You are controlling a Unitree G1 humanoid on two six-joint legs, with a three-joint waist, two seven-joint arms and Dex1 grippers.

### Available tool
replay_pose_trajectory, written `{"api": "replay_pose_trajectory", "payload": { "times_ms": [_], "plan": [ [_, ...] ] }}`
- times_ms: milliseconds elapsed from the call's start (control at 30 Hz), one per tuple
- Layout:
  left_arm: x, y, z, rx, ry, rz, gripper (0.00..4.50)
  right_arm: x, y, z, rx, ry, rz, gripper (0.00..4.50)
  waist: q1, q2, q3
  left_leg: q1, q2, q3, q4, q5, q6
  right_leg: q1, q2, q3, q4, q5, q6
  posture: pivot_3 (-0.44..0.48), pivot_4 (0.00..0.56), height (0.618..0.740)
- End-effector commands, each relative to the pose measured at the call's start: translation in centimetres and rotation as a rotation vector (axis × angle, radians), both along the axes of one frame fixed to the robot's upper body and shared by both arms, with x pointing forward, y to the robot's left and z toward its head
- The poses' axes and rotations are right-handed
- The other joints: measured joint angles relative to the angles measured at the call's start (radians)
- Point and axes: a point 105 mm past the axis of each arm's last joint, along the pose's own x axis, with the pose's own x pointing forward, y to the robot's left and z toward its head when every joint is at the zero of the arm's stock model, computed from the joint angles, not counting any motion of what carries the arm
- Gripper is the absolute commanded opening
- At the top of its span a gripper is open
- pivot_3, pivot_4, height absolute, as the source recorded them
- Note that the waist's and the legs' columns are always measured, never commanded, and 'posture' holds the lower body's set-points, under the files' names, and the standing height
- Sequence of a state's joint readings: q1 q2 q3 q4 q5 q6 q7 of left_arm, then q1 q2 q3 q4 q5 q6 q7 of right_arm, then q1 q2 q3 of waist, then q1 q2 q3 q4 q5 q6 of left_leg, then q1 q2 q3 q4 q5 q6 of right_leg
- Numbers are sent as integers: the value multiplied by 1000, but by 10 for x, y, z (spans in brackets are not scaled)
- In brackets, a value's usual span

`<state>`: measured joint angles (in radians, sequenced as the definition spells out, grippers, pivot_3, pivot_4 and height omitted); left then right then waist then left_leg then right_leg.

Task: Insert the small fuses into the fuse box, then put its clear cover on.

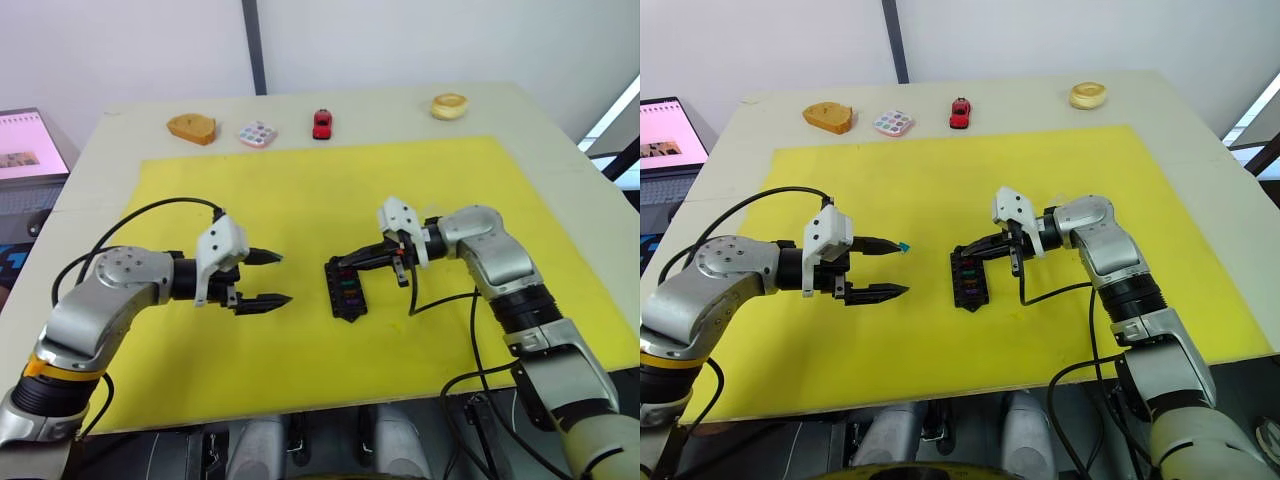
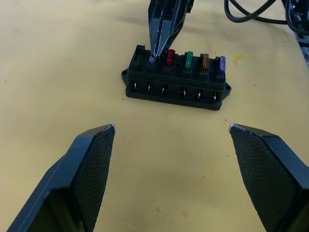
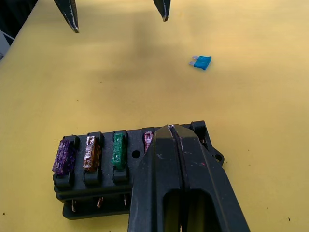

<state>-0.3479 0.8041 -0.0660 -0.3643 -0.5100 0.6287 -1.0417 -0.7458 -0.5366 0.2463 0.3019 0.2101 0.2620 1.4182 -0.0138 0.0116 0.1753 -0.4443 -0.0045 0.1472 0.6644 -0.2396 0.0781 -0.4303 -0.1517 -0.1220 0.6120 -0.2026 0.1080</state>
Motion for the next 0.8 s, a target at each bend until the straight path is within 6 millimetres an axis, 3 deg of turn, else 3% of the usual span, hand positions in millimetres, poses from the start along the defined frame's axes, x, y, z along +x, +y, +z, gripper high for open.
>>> {"api": "replay_pose_trajectory", "payload": {
  "times_ms": [33, 200, 300, 433, 500, 533, 600, 700, 800],
  "plan": [
    [0, 1, 6, -1, -34, 1, 3977, -1, -2, -14, -55, 30, -9, 10, 0, 0, 0, 0, 0, 0, 0, 0, 0, 0, 0, 0, 0, 0, 0, 0, 150, 740],
    [0, 3, 6, -2, -35, 8, 3977, 1, -3, -17, -71, 23, -20, 10, 0, 0, 0, 0, 0, 0, 0, 0, 0, -2, 0, 0, 0, 0, 0, 0, 150, 740],
    [1, 12, 8, -21, -19, 45, 3977, -3, -2, 8, 35, 34, -5, 10, -1, 0, 0, 0, 0, 0, 0, 0, 0, -3, 0, 0, 0, 0, 0, 0, 150, 740],
    [5, 40, 20, -91, 17, 154, 3977, -12, -14, 50, 174, 116, -41, 10, 1, 0, 0, -4, 0, 0, -1, 0, 0, -8, -2, 0, 0, 0, 0, 0, 150, 740],
    [13, 71, 27, -105, 18, 280, 3977, -13, -39, 72, 206, 201, -146, 10, 3, 0, 1, -5, 0, 0, -1, 0, 0, -9, -3, 1, 0, 0, 0, 0, 150, 740],
    [18, 88, 28, -96, 8, 341, 3977, 1, -59, 88, 284, 173, -271, 250, 4, 0, 1, -6, 0, -1, 0, 0, 0, -9, -3, 0, 0, 0, 0, 0, 150, 740],
    [24, 112, 29, -86, -10, 423, 4495, 22, -101, 106, 384, 99, -487, 711, 4, 0, 1, -6, 0, -1, 0, 0, 0, -10, -4, 0, 0, 1, -2, 0, 150, 740],
    [31, 140, 25, -61, -43, 520, 4500, 41, -164, 112, 408, -35, -770, 2244, 8, 0, 0, -6, 0, -1, -1, -2, -1, -10, -4, 0, -2, 1, -2, 0, 150, 740],
    [34, 173, 21, -74, -63, 627, 4500, 40, -230, 117, 420, -189, -1044, 3821, 5, 0, 0, -7, 0, 1, -3, -3, -2, -12, -3, 0, -3, 1, -2, 0, 150, 740]
  ]
}}
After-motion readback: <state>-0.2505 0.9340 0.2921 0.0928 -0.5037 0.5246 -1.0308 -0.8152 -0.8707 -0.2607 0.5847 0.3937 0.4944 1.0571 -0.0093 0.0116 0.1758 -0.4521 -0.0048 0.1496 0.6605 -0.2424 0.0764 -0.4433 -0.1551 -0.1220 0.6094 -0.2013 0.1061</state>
